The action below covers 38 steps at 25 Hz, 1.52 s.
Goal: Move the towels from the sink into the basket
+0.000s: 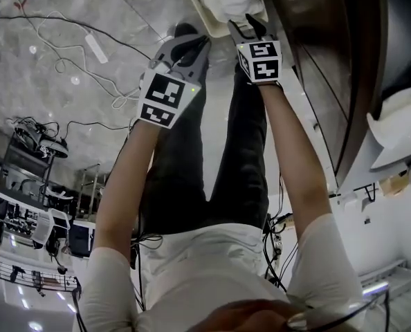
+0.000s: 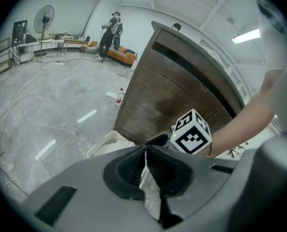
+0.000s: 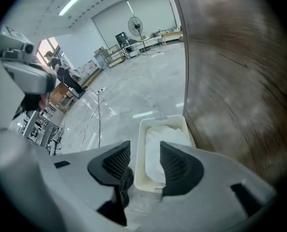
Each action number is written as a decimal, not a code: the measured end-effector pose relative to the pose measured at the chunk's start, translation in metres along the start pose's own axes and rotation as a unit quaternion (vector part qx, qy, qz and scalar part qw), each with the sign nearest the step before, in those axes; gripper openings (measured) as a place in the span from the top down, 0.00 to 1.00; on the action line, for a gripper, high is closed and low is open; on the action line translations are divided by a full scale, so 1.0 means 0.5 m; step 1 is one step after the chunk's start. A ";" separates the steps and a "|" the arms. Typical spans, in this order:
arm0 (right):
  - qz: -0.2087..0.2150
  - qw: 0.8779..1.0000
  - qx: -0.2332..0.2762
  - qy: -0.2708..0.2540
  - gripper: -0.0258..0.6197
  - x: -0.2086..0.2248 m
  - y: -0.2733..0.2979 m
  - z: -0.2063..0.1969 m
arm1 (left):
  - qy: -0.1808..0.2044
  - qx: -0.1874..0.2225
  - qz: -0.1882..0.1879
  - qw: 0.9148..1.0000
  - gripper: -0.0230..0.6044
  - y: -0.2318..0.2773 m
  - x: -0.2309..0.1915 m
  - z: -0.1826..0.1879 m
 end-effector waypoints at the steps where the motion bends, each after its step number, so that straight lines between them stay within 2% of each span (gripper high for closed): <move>1: 0.003 1.000 0.001 -0.006 0.67 -0.005 -0.008 0.002 | -0.002 -0.002 0.002 1.000 0.94 -0.002 -0.001 -0.002; 8: 0.011 0.999 0.018 -0.031 0.67 -0.029 -0.096 0.047 | -0.002 0.000 0.012 1.000 0.94 -0.042 0.021 0.017; 15: 0.015 0.998 0.059 -0.032 0.72 -0.064 -0.283 0.122 | -0.002 0.019 0.020 1.000 0.94 -0.137 0.121 0.084; 20: 0.015 0.994 0.091 -0.051 0.77 -0.081 -0.418 0.178 | -0.004 0.050 0.034 0.998 0.94 -0.212 0.187 0.162; 25: 0.012 0.992 0.106 -0.066 0.84 -0.090 -0.600 0.219 | -0.014 0.057 0.031 0.998 0.94 -0.300 0.298 0.240; 29: -0.002 0.986 0.139 -0.089 0.90 -0.081 -0.752 0.293 | 0.014 0.066 0.005 0.998 0.94 -0.365 0.387 0.322; 32: -0.003 0.984 0.160 -0.075 0.93 -0.068 -0.871 0.315 | 0.026 0.073 -0.006 0.997 0.94 -0.407 0.467 0.373; 38: -0.006 0.974 0.219 -0.057 0.96 -0.061 -1.081 0.367 | 0.050 0.128 -0.008 0.990 0.94 -0.501 0.582 0.506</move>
Point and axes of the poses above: the fingertips, and each gripper's own axes: y forward along the fingers, x to its right, z out of its top, the point moved 1 cm from there along -y, backward along the fingers, and after that the axes turned 6 degrees about -z, right-handed, at the moved point
